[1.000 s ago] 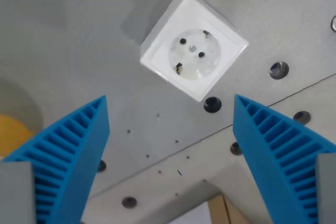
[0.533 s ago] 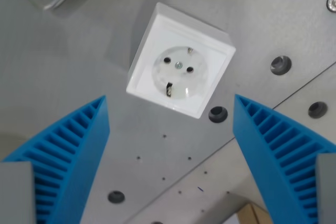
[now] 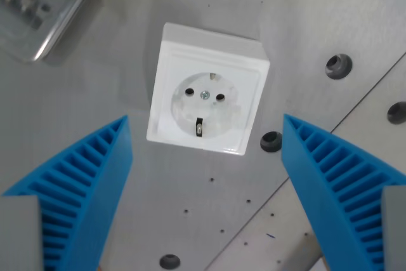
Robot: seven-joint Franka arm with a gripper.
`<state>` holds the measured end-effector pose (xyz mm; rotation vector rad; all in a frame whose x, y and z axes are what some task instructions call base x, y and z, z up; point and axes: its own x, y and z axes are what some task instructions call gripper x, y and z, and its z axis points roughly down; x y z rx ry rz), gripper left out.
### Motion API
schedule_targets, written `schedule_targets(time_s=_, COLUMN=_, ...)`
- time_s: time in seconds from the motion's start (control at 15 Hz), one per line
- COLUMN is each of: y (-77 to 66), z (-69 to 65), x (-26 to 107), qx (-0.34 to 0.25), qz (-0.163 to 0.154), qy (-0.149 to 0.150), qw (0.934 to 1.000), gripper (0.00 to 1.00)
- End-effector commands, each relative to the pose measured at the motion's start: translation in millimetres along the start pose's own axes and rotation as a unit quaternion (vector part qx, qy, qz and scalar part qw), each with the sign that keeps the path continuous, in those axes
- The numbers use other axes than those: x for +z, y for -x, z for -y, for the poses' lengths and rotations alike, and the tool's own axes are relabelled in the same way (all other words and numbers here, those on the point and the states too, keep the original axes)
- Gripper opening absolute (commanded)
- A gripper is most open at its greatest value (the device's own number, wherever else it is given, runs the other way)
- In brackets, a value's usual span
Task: Move above the white socket
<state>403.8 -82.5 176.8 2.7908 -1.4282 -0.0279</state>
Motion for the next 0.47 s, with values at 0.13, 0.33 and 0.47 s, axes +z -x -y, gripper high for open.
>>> schedule_targets(time_s=0.13, y=-0.3, z=-8.0, x=8.6, qx=0.105, qz=-0.048, qy=-0.025, qw=0.9930, gripper=1.00)
schedule_targets(time_s=0.33, y=-1.3, z=-8.6, x=10.7, qx=0.092, qz=-0.049, qy=-0.025, qw=0.9942, gripper=1.00)
schedule_targets(time_s=0.47, y=-1.5, z=-8.6, x=11.3, qx=0.085, qz=-0.049, qy=-0.024, qw=0.9949, gripper=1.00)
